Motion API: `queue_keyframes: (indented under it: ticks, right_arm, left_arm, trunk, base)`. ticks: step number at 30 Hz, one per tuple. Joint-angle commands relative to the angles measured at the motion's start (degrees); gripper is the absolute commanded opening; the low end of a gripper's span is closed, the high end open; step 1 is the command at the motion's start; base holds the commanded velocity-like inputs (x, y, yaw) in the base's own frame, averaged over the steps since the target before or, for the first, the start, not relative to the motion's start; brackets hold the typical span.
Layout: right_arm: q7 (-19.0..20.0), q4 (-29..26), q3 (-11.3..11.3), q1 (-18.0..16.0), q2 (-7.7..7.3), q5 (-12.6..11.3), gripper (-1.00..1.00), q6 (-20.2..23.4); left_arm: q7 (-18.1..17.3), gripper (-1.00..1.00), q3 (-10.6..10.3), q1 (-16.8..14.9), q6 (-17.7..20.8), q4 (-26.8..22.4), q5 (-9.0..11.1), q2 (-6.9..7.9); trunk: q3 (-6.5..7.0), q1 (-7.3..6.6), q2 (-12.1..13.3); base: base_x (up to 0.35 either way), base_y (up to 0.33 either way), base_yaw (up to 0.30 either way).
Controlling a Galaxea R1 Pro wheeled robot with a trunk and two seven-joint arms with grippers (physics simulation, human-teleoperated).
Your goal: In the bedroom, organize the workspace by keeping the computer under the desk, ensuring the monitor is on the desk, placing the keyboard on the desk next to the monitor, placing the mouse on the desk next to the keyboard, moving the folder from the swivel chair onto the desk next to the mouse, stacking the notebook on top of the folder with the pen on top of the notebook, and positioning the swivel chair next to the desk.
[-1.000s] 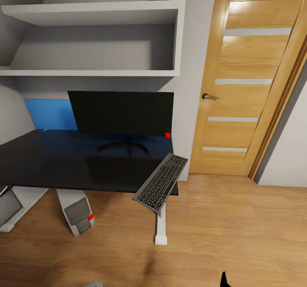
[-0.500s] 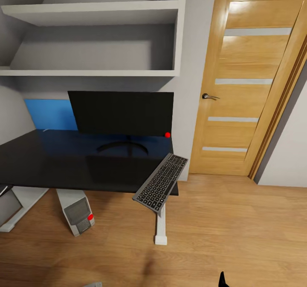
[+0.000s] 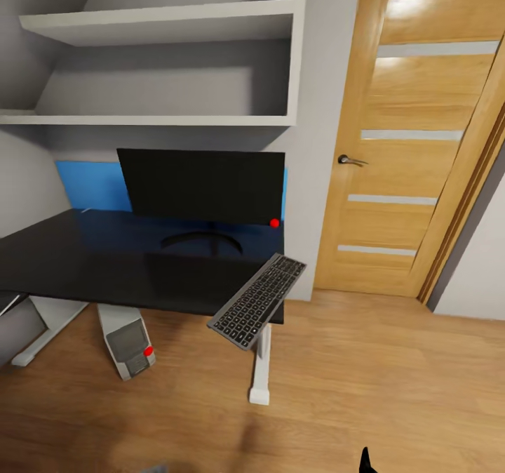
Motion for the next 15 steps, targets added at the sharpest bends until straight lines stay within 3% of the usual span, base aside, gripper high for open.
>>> queue_keyframes:
  ticks: [1, 10, 15]
  right_arm:
    - [0.39, -0.04, 0.20, -0.01, -0.04, -0.61, 1.00, -0.12]
    - [0.47, -0.08, 0.15, -0.01, -0.16, -0.59, 1.00, -0.39]
    - [0.62, 0.03, 0.17, -0.01, -0.16, -0.50, 1.00, -5.43]
  left_arm:
    - [0.08, 1.00, 0.10, -0.02, 0.26, -0.07, 0.19, -0.07]
    - [0.06, 1.00, 0.02, 0.00, 0.01, 0.01, 0.15, -0.12]
    - [0.12, 1.00, 0.01, -0.05, 0.22, 0.68, 0.25, -0.01]
  trunk:
    - [-0.06, -0.01, -0.03]
    - [1.20, -1.54, 2.78]
    - [2.10, -2.64, 4.78]
  base:
    - [0.000, -0.136, 0.168]
    - [0.000, -0.030, 0.037]
    - [0.000, -0.002, 0.002]
